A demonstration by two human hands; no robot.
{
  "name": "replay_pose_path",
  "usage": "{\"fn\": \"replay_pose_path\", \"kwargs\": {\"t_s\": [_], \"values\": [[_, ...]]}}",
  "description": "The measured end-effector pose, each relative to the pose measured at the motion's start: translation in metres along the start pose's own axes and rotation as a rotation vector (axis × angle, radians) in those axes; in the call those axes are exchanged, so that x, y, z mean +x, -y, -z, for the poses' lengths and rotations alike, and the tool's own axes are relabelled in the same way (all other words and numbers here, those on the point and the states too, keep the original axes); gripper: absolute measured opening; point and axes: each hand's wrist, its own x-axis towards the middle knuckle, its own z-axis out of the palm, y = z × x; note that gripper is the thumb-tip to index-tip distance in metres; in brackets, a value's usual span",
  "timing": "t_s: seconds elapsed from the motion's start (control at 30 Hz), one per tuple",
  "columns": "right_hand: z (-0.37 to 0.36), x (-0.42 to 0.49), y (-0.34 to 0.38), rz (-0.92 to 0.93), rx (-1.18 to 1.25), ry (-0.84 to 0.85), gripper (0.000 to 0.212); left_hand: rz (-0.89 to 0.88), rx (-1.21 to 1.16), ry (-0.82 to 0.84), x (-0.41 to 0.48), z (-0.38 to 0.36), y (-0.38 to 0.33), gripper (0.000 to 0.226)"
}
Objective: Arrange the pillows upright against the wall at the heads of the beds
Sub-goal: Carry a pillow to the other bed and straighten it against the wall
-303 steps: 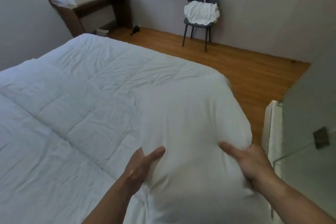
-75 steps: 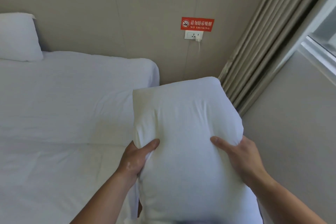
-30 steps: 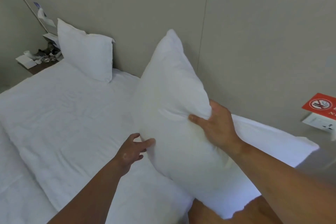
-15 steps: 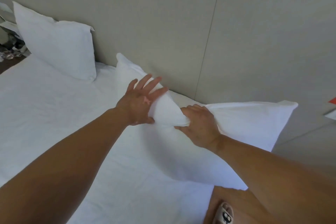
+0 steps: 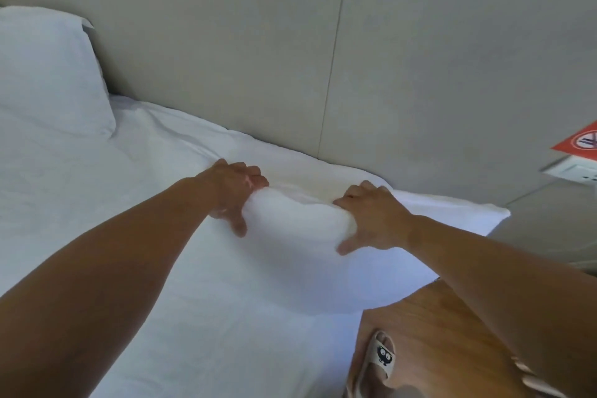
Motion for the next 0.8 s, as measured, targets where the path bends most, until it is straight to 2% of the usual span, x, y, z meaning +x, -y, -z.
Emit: {"fn": "replay_pose_path", "kwargs": {"t_s": [0.07, 0.17, 0.27, 0.3, 0.43, 0.5, 0.6, 0.8], "values": [[-0.002, 0.000, -0.017, -0.039, -0.018, 0.057, 0.112, 0.008, -0.010, 0.032, 0.000, 0.002, 0.009, 0.106], [-0.005, -0.005, -0.035, -0.115, 0.118, 0.154, 0.131, 0.075, 0.050, 0.045, -0.004, -0.005, 0.022, 0.104], [-0.011, -0.015, -0.047, -0.173, 0.095, 0.151, 0.138, 0.152, 0.031, 0.018, -0.008, -0.015, 0.032, 0.097], [-0.012, -0.018, -0.049, -0.193, 0.043, 0.130, 0.132, 0.174, 0.017, -0.003, -0.008, -0.017, 0.032, 0.090], [-0.017, -0.028, -0.045, -0.207, -0.056, 0.005, 0.068, 0.212, 0.070, -0.100, -0.009, -0.029, 0.017, 0.057], [-0.018, -0.034, -0.037, -0.214, -0.055, -0.013, 0.048, 0.224, 0.116, -0.127, -0.013, -0.030, 0.013, 0.046], [-0.008, -0.046, -0.028, -0.205, -0.067, -0.076, 0.037, 0.237, 0.128, -0.156, -0.025, -0.019, 0.019, 0.036], [0.050, -0.056, -0.017, -0.189, -0.069, -0.156, 0.031, 0.311, 0.162, -0.227, -0.051, 0.025, 0.040, 0.035]]}}
